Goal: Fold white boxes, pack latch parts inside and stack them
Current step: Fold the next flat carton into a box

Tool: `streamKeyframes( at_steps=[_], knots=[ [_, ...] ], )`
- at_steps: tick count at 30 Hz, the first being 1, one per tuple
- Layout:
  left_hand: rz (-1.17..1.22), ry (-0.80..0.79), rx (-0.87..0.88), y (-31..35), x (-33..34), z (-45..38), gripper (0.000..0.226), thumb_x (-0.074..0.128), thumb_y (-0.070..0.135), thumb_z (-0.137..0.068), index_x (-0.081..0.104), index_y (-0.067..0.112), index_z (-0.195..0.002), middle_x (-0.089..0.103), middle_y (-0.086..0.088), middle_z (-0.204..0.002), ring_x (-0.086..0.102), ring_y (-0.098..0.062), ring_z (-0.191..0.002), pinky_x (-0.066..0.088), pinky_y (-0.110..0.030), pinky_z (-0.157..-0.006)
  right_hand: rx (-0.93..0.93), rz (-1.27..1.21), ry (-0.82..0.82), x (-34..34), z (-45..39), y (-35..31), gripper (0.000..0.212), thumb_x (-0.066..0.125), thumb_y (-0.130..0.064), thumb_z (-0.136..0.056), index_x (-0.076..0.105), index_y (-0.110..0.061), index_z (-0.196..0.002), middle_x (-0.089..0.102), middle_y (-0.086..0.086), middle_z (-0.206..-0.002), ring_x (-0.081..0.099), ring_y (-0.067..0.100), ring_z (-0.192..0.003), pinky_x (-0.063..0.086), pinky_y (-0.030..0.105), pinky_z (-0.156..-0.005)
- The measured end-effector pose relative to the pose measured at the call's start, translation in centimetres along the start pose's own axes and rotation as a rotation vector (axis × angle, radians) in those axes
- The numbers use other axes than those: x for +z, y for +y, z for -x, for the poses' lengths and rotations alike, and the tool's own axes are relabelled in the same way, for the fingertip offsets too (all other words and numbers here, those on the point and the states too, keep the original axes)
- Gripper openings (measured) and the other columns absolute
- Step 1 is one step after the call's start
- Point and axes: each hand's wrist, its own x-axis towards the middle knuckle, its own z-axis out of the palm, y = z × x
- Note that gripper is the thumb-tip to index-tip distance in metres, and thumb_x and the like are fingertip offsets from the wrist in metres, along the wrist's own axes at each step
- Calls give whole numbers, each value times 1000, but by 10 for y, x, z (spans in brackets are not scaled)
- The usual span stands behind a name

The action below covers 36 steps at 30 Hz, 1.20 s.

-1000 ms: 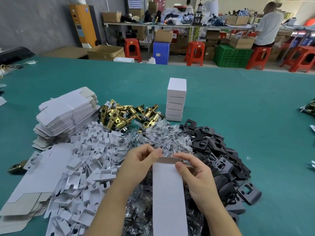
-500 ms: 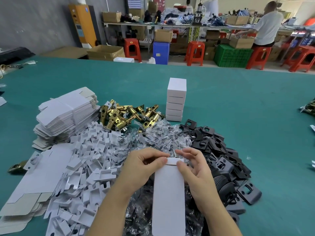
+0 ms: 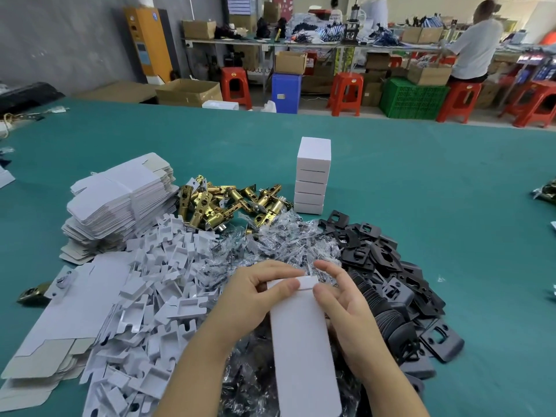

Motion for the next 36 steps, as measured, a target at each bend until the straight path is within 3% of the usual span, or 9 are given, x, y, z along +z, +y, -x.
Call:
streamKeyframes(
  at_steps=[2,5,9,12,17,24,30,36],
  knots=[
    [71,66,-2,3,0,1,19,73,36,-86,82,33,-103,74,8,-113,70,-12,-99,58,-28,-76,24,-3,-42,0,1,-2,53,76,-43,-82,59,-35,-131,77,16,-104,74,32,-90,61,38,-70],
    [124,102,-12,6,-3,2,22,71,35,-86,81,32,-105,75,6,-109,70,-10,-91,55,-23,-69,22,-14,-103,0,2,-3,38,71,-29,-88,67,-40,-124,76,19,-104,75,33,-88,61,40,-71],
    [133,-23,-43,8,-7,4,31,66,41,-88,77,35,-116,71,7,-120,69,-13,-105,55,-27,-82,7,1,-114,-1,2,-3,39,68,-22,-88,72,-37,-123,76,16,-110,75,29,-89,60,37,-71],
    [145,-96,-74,11,-7,6,33,59,38,-94,73,39,-123,73,7,-122,70,-11,-102,54,-24,-80,22,-19,-119,-2,2,-4,39,68,-20,-87,73,-35,-123,76,16,-111,75,28,-90,60,37,-71],
    [139,-124,-86,14,-11,8,35,51,38,-98,70,39,-128,74,5,-119,68,-5,-97,51,-15,-77,60,-47,-167,-3,3,-7,39,75,-26,-85,74,-30,-124,78,12,-104,75,25,-87,59,32,-69],
    [108,-167,-96,9,-20,9,38,47,39,-101,66,41,-133,70,7,-130,67,-9,-112,52,-22,-84,93,-72,-207,-4,5,-8,43,76,-31,-79,75,-29,-123,78,11,-104,76,23,-88,60,32,-71],
    [89,-187,-113,9,-22,9,43,51,45,-95,64,41,-135,71,9,-126,66,-2,-101,50,-16,-77,114,-78,-199,-5,5,-8,36,69,-19,-88,76,-29,-122,78,12,-105,75,23,-88,60,31,-71],
    [81,-174,-115,10,-20,11,38,48,36,-99,66,44,-131,69,11,-129,65,-3,-98,50,-14,-77,124,-86,-190,-3,5,-8,37,66,-19,-87,76,-27,-121,77,15,-108,75,23,-90,59,31,-71]
  ],
)
